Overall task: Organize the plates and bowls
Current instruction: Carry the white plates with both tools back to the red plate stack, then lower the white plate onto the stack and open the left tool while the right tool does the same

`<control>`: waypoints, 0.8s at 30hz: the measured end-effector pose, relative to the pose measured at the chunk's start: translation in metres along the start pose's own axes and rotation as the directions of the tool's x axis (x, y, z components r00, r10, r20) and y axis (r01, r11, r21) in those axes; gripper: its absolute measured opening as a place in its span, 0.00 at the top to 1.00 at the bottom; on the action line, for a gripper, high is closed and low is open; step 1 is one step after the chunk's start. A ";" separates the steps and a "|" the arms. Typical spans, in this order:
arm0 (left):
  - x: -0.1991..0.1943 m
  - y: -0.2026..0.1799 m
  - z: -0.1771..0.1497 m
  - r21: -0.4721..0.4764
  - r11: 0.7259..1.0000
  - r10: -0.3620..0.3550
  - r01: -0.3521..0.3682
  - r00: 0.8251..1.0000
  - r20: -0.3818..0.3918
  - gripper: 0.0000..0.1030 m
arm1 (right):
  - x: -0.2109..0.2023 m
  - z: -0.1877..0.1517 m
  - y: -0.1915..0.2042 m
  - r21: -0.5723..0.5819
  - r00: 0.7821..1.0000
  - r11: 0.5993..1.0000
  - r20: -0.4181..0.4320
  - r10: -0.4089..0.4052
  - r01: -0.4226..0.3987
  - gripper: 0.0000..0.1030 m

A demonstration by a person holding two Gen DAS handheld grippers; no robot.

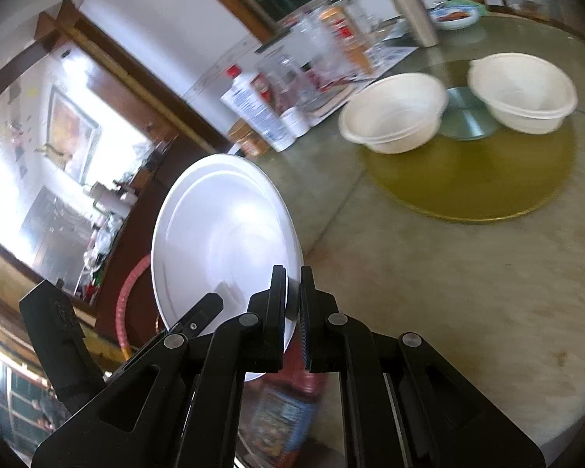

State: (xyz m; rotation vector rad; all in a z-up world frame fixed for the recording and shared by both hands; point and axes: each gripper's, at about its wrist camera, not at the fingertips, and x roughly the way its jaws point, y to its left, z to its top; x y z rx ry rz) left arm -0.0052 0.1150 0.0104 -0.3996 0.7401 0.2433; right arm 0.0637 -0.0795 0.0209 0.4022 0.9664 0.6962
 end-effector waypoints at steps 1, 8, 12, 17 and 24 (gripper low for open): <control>-0.001 0.005 0.001 -0.010 1.000 0.007 -0.007 1.000 0.002 0.86 | 0.005 0.000 0.005 -0.008 1.000 1.000 -0.009 0.009 -0.009 0.94; -0.018 0.048 0.007 -0.085 0.995 0.060 -0.056 0.998 0.035 0.86 | 0.037 -0.004 0.045 -0.069 0.996 0.995 -0.062 0.063 -0.068 0.94; -0.022 0.064 0.007 -0.106 0.991 0.091 -0.087 0.995 0.038 0.86 | 0.052 -0.006 0.060 -0.089 0.993 0.992 -0.092 0.079 -0.087 0.94; -0.025 0.079 0.004 -0.128 0.985 0.117 -0.112 0.993 0.029 0.86 | 0.065 -0.011 0.070 -0.101 0.988 0.990 -0.128 0.088 -0.101 0.94; -0.026 0.088 0.002 -0.135 0.980 0.152 -0.147 0.988 0.024 0.86 | 0.076 -0.015 0.074 -0.106 0.984 0.989 -0.154 0.088 -0.105 0.94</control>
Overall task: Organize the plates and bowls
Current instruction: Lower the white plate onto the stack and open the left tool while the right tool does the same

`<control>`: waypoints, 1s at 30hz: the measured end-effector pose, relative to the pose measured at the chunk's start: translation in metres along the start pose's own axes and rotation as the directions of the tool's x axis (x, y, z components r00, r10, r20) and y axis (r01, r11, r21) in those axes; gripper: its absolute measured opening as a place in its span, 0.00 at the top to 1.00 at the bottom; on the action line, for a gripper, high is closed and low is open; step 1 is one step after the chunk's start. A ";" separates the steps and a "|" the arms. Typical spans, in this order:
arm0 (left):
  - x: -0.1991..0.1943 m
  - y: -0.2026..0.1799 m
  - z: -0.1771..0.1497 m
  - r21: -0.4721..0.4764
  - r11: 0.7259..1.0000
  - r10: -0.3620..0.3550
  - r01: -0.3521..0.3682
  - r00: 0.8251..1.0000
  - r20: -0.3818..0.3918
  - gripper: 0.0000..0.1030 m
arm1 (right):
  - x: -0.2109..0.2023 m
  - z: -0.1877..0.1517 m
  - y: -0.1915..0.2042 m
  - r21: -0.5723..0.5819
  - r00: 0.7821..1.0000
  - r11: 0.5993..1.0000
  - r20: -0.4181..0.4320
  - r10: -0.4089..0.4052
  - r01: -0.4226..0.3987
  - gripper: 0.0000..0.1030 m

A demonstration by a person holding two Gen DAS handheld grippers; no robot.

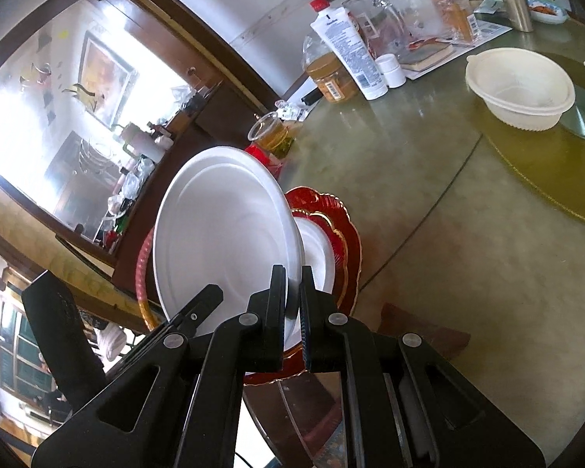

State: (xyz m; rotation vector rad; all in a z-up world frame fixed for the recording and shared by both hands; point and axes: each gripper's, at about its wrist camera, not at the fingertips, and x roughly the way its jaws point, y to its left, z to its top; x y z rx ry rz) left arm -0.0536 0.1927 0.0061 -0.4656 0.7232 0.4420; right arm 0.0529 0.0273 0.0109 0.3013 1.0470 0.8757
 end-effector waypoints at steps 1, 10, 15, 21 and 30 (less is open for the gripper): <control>0.001 0.000 0.000 0.003 1.000 0.005 -0.005 1.000 -0.002 0.86 | 0.001 0.000 0.000 0.000 1.000 1.000 -0.003 0.000 0.000 0.94; 0.006 0.005 -0.004 0.010 0.999 0.040 -0.040 0.999 -0.019 0.86 | 0.010 -0.003 -0.001 0.006 0.999 1.000 -0.038 -0.003 0.003 0.94; 0.008 0.008 -0.006 0.008 0.999 0.047 -0.047 0.998 -0.030 0.85 | 0.014 -0.002 -0.001 0.004 0.999 1.000 -0.053 -0.006 0.006 0.94; 0.008 0.010 -0.007 0.006 0.999 0.051 -0.051 0.998 -0.034 0.85 | 0.017 -0.004 0.002 0.000 0.998 1.000 -0.063 -0.008 0.008 0.94; 0.008 0.013 -0.007 0.004 0.999 0.054 -0.054 0.998 -0.038 0.85 | 0.018 -0.005 0.003 -0.001 0.997 1.000 -0.074 -0.009 0.009 0.94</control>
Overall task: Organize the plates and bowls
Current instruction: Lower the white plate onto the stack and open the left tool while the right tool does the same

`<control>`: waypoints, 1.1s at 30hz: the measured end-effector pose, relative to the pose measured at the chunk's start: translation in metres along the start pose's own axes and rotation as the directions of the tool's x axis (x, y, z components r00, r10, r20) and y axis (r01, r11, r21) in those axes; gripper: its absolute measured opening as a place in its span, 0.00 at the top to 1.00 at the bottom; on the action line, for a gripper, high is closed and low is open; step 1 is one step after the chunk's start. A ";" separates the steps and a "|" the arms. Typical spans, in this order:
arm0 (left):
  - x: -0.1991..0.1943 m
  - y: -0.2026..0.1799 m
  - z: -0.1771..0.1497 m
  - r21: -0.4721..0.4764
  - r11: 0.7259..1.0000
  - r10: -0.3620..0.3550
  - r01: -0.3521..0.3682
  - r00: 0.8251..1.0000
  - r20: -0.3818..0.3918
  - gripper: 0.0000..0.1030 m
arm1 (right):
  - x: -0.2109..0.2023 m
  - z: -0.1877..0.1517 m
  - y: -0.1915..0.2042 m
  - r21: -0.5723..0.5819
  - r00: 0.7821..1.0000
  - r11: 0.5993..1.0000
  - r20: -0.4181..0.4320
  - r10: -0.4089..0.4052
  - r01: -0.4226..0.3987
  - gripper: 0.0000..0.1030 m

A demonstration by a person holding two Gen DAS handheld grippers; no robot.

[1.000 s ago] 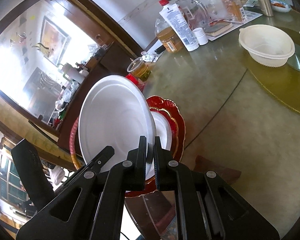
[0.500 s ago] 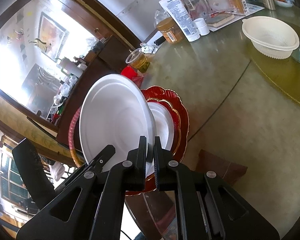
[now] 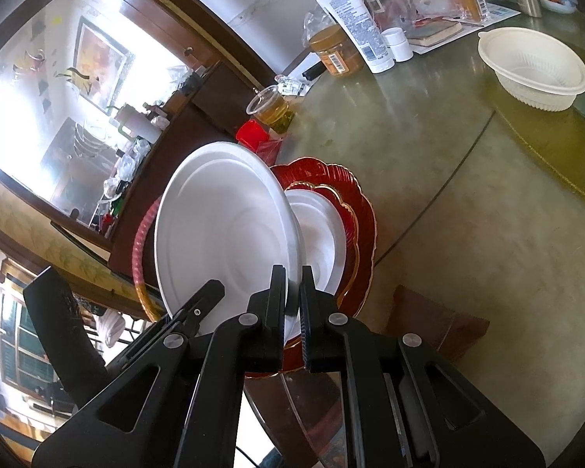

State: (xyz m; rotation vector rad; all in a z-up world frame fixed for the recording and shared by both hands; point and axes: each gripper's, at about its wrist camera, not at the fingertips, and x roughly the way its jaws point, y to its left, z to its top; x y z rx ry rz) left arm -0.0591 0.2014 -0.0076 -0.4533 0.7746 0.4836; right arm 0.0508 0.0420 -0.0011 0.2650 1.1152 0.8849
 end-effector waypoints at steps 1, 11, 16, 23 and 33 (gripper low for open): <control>0.000 0.000 0.000 0.001 1.000 0.001 -0.001 1.000 0.000 0.85 | 0.000 0.000 0.000 0.000 1.000 1.000 -0.001 0.000 0.000 0.94; 0.001 0.001 -0.001 0.007 1.000 0.016 -0.016 1.000 -0.006 0.85 | 0.004 0.000 -0.002 0.012 1.000 1.000 -0.017 0.002 -0.002 0.94; 0.002 0.000 -0.001 0.005 1.000 0.024 -0.024 1.000 -0.007 0.85 | 0.006 0.000 -0.001 0.014 1.000 1.000 -0.026 0.003 -0.002 0.94; 0.003 0.001 0.000 -0.002 0.999 0.041 -0.041 0.999 -0.009 0.85 | 0.012 -0.001 -0.003 0.027 0.998 1.000 -0.058 0.012 -0.010 0.91; 0.001 0.006 0.000 -0.021 0.999 0.042 -0.042 0.999 -0.001 0.85 | 0.012 -0.001 0.001 0.020 0.998 1.000 -0.061 0.018 -0.017 0.90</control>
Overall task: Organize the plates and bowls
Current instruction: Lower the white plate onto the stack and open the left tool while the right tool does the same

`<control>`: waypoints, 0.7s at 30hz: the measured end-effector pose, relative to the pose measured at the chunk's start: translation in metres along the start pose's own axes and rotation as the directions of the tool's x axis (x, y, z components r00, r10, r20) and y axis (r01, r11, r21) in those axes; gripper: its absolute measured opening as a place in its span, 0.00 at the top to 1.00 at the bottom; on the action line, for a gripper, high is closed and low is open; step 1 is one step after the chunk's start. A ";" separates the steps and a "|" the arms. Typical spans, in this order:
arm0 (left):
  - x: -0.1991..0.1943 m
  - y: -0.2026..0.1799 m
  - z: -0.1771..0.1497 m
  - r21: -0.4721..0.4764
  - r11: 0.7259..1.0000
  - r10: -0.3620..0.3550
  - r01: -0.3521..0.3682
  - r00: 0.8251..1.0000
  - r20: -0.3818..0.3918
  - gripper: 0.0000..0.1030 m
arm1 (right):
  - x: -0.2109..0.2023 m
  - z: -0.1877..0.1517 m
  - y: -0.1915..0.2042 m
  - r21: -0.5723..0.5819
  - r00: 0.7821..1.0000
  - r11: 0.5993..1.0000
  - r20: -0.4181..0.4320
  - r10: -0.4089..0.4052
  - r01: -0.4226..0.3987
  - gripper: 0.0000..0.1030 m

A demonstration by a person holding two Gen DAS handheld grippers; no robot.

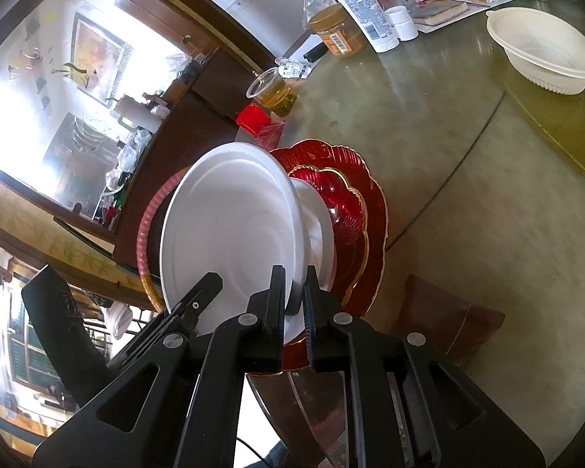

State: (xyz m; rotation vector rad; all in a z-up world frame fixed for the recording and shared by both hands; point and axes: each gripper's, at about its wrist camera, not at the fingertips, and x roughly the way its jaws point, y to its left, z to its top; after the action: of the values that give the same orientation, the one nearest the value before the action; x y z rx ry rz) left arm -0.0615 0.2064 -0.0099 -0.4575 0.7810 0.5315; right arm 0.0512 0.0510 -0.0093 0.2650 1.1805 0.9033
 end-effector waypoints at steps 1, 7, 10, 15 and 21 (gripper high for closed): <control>0.000 0.001 0.000 -0.005 1.000 -0.002 0.002 1.000 0.000 0.85 | 0.000 0.000 0.001 -0.002 1.000 1.000 0.001 -0.001 0.001 0.90; -0.010 0.004 0.003 -0.030 1.000 -0.006 0.008 0.999 0.043 0.62 | -0.001 0.002 0.003 -0.011 1.000 1.000 0.014 -0.006 0.006 0.87; -0.019 0.006 0.005 -0.054 0.999 0.000 0.005 0.995 0.095 0.33 | -0.001 0.002 0.003 -0.011 1.000 1.000 0.022 -0.009 0.009 0.78; -0.029 0.011 0.008 -0.094 0.996 0.008 0.007 0.987 0.159 0.33 | -0.004 0.003 0.001 -0.009 0.999 1.000 0.035 0.001 -0.001 0.46; -0.048 0.010 0.014 -0.141 0.990 0.015 0.023 0.965 0.260 0.29 | -0.025 0.006 -0.010 0.023 0.993 0.999 0.111 0.044 -0.047 0.46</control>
State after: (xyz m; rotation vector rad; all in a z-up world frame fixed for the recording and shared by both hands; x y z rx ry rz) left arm -0.0887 0.2089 0.0334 -0.5092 0.4908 0.6321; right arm 0.0588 0.0283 0.0038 0.3595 1.0879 0.9027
